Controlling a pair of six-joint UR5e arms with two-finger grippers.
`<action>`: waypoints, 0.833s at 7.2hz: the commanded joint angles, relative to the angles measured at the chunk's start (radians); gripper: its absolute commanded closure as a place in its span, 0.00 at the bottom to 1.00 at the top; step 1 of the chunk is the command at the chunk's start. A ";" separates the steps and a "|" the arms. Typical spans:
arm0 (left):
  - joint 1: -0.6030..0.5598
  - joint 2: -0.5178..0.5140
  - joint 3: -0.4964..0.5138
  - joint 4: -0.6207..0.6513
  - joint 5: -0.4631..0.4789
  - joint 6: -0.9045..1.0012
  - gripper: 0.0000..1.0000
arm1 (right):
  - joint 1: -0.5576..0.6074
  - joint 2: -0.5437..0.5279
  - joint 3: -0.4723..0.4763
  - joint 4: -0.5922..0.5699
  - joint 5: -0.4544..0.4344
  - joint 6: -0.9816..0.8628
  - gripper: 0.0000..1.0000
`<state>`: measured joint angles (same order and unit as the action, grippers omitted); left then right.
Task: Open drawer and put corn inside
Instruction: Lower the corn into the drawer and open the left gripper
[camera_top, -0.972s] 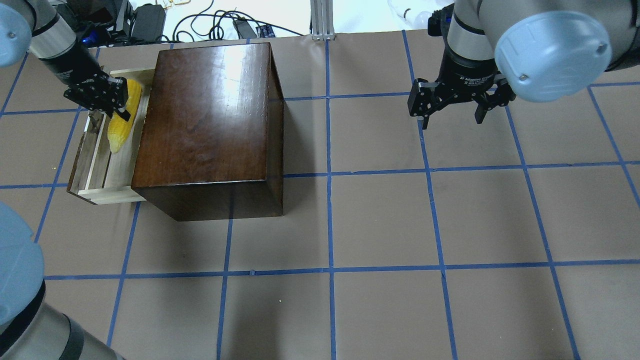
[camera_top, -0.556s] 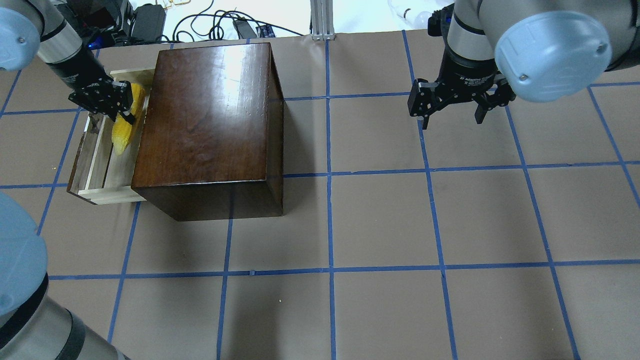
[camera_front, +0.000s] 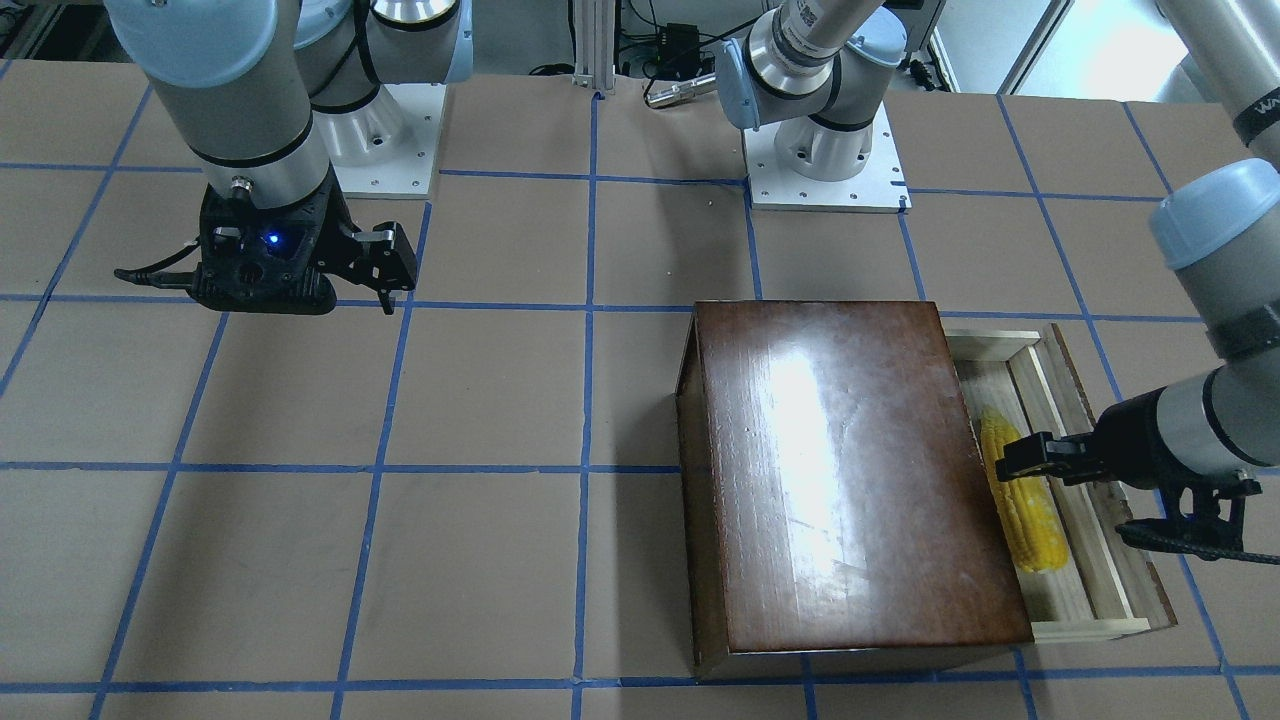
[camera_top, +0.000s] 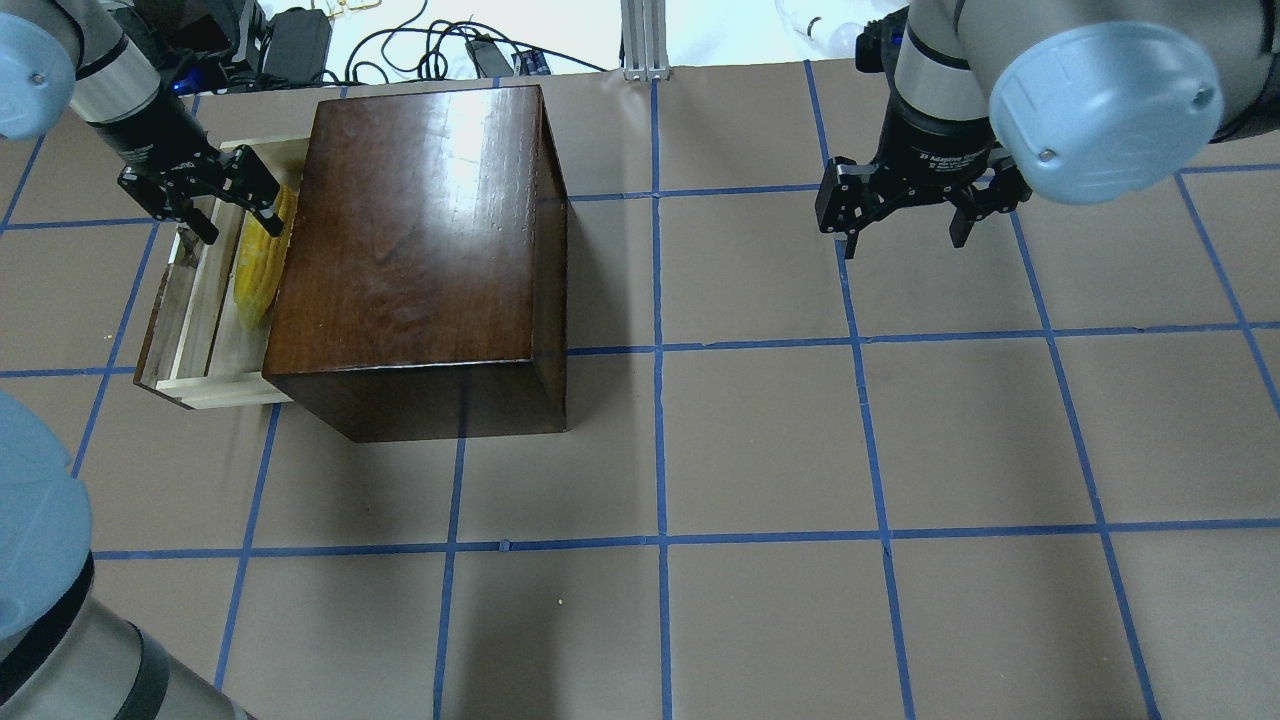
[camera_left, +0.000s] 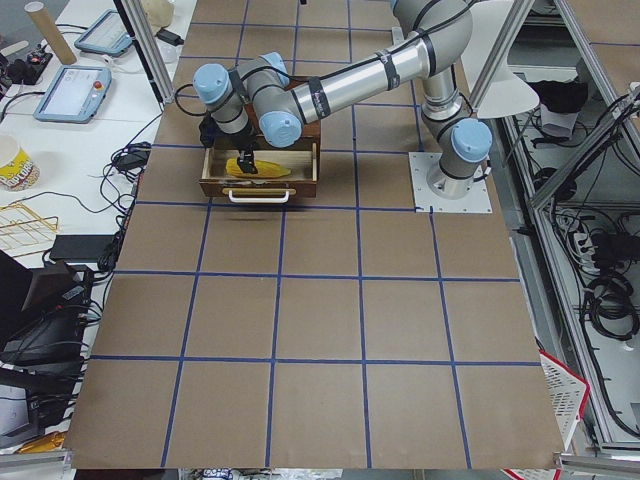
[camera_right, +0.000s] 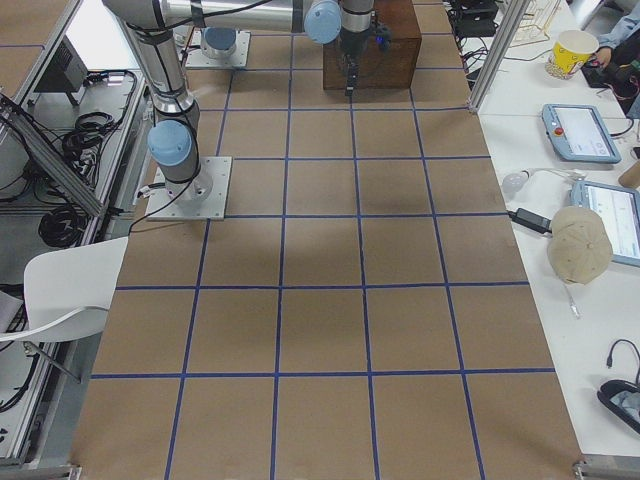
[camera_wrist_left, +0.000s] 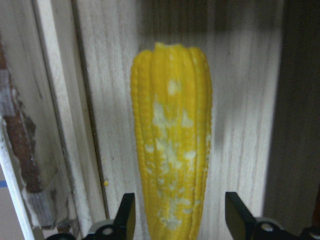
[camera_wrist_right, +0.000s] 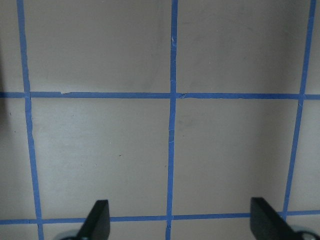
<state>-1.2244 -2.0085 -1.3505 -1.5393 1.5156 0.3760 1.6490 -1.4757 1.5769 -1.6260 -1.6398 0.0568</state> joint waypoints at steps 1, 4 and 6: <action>-0.004 0.033 0.017 -0.010 0.006 -0.002 0.00 | 0.000 0.000 0.000 0.000 0.000 0.000 0.00; -0.044 0.120 0.069 -0.103 0.011 -0.018 0.00 | 0.000 0.000 0.000 0.000 0.000 0.000 0.00; -0.185 0.174 0.064 -0.116 0.035 -0.131 0.00 | 0.000 0.000 0.000 0.000 0.002 0.000 0.00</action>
<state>-1.3293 -1.8664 -1.2849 -1.6435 1.5413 0.3147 1.6490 -1.4757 1.5769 -1.6254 -1.6395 0.0568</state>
